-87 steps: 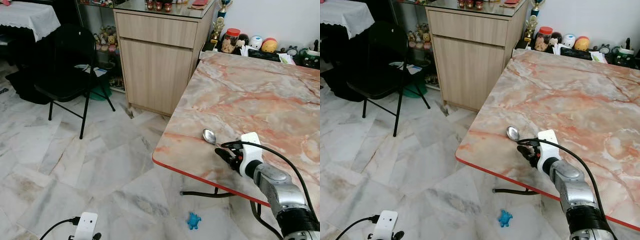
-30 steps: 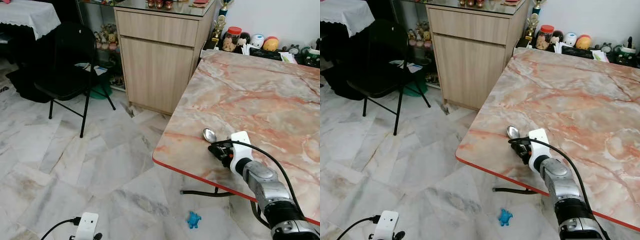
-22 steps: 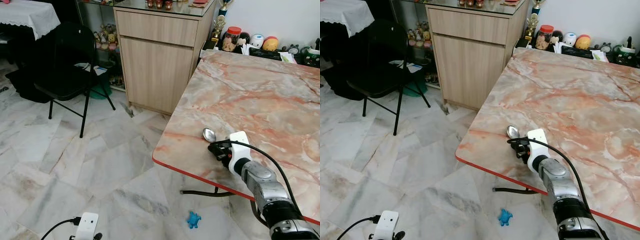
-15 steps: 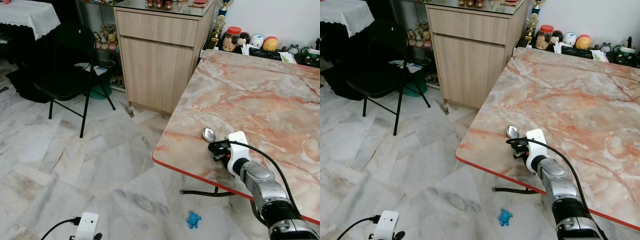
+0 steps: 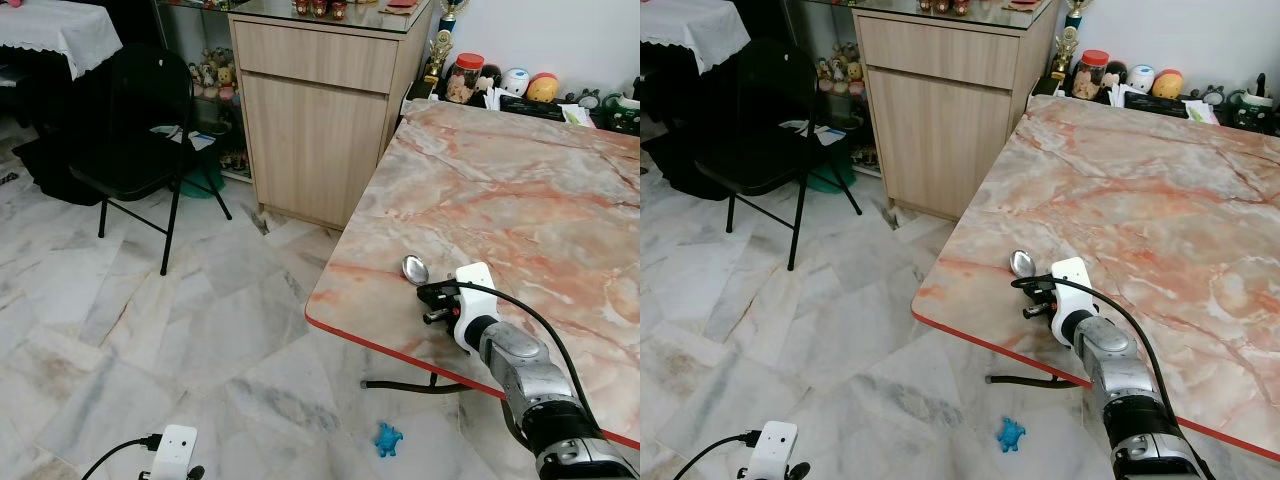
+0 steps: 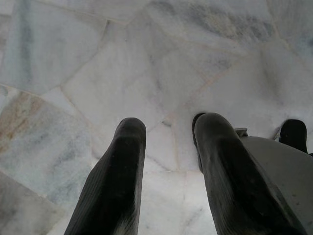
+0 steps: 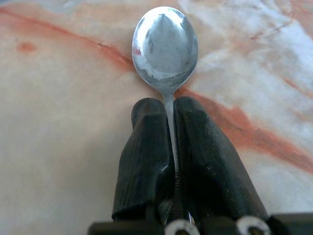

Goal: Setting the table

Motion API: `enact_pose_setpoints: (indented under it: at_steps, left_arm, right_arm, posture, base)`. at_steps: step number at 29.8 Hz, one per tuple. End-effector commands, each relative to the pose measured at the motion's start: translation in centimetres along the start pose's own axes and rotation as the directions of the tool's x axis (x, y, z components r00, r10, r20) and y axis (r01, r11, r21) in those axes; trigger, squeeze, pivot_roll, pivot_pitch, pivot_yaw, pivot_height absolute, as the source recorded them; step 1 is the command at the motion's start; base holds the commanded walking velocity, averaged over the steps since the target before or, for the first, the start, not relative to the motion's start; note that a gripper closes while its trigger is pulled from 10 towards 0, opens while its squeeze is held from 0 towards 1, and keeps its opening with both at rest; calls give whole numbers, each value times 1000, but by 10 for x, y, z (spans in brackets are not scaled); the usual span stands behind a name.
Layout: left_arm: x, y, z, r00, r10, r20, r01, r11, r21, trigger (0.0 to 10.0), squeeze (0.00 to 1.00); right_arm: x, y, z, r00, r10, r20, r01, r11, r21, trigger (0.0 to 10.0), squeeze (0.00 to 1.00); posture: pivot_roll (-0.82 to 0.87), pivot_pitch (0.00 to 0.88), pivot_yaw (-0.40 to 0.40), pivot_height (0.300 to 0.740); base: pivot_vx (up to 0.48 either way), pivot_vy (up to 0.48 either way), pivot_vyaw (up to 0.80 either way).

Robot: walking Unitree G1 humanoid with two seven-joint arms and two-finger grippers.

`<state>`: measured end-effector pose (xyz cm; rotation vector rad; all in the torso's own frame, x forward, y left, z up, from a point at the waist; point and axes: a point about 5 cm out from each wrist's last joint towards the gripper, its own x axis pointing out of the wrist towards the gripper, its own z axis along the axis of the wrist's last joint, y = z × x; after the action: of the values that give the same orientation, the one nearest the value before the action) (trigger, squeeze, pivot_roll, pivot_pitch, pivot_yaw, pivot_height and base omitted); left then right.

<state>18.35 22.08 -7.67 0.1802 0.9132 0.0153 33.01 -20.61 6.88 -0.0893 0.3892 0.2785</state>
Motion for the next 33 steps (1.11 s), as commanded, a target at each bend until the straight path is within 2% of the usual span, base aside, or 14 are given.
enact_pose_setpoints:
  at_steps: [1,2,3,4,5,6,11,14,17,21,27,28,31,33]
  left_arm:
    - [-1,0,-6,1000,5,-16,-5,1000,15,10000,0]
    - [-1,0,-5,1000,5,-15,-5,1000,15,10000,0]
    - [-1,0,-5,1000,5,-15,-5,1000,15,10000,0]
    - [-1,0,-5,1000,6,-13,-6,1000,16,10000,0]
    - [-1,0,-5,1000,6,-13,-6,1000,16,10000,0]
    - [-1,0,-5,1000,7,-12,-7,1000,16,10000,0]
    - [-1,-1,-4,1000,6,-11,-6,1000,18,10000,0]
    - [-1,-2,-3,1000,3,-4,-3,1000,16,10000,0]
    - [0,-2,-2,1000,3,1,-3,1000,16,10000,0]
    - [0,-2,-2,1000,5,2,-5,1000,21,10000,0]
    - [0,-2,-1,1000,3,4,-4,1000,23,10000,0]
    - [0,-1,-1,1000,5,5,-5,1000,22,10000,0]
    - [-1,-1,-2,1000,5,3,-5,1000,25,10000,0]
    - [-1,-1,-3,1000,3,-4,-3,999,36,10000,0]
  right_arm:
    - [0,-1,5,998,-41,41,42,999,-19,157,0]
    - [-2,-1,20,984,-88,157,100,992,-72,10000,0]
    - [-3,-1,24,978,-97,185,114,990,-84,10000,0]
    - [-7,0,35,950,-131,283,145,989,-30,10000,0]
    - [-8,0,38,941,-141,306,152,988,-12,10000,0]
    - [-13,4,43,920,-150,363,179,983,-48,10000,0]
    - [-21,13,38,897,-151,416,182,983,-37,10000,0]
    - [-32,15,31,856,-224,467,247,969,12,10000,0]
    - [-42,13,33,818,-259,514,294,956,15,10000,0]
    - [-60,6,41,747,-310,588,351,935,46,10000,0]
    - [-63,7,39,732,-303,610,371,928,16,10000,0]
    - [-65,9,41,714,-311,628,394,919,7,10000,0]
    - [-68,17,45,684,-332,649,402,915,43,10000,0]
    - [-66,19,44,685,-332,648,401,915,45,10000,0]
  posture:
    - [144,48,-22,740]
    - [143,48,-23,740]
    - [143,48,-23,740]
    - [141,48,-24,740]
    - [141,48,-24,740]
    - [139,48,-24,740]
    - [134,45,-25,740]
    - [134,42,-26,740]
    - [132,38,-28,740]
    - [131,29,-30,740]
    - [135,16,-32,740]
    - [137,9,-34,740]
    - [137,4,-33,740]
    - [136,2,-30,740]
  base:
    - [0,0,0]
    - [0,0,0]
    - [0,0,0]
    - [0,0,0]
    - [0,0,0]
    - [0,0,0]
    - [0,0,0]
    - [0,0,0]
    - [0,0,0]
    - [0,0,0]
    - [0,0,0]
    - [0,0,0]
    - [0,0,0]
    - [0,0,0]
